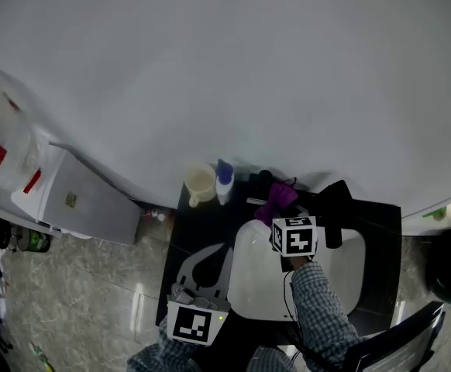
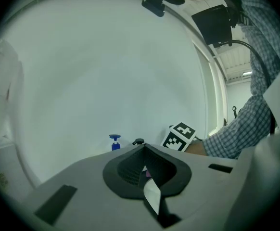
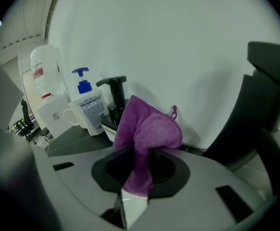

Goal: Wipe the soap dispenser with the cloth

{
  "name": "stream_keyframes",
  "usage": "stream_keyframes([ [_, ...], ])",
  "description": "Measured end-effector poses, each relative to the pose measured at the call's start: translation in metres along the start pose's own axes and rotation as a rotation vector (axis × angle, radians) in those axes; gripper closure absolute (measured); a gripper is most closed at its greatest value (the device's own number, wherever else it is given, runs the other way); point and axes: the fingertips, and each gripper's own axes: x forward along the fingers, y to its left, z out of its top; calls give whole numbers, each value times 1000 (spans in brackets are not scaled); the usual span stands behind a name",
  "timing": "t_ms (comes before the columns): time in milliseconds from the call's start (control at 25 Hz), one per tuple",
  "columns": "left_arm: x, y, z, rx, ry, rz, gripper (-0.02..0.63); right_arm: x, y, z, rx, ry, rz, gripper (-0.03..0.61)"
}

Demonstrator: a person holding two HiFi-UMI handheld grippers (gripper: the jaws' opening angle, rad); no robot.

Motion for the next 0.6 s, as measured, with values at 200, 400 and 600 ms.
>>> stream_keyframes([
  [200, -1, 1, 0, -3, -4, 1, 612, -6, -9, -11, -36, 75, -40, 500],
  [400, 0, 2, 2, -10, -10, 2, 612, -53, -8, 27, -34, -52, -55, 500],
  [600, 0, 3, 1, -23, -13, 8, 612, -89, 14, 86, -18, -241, 3, 500],
])
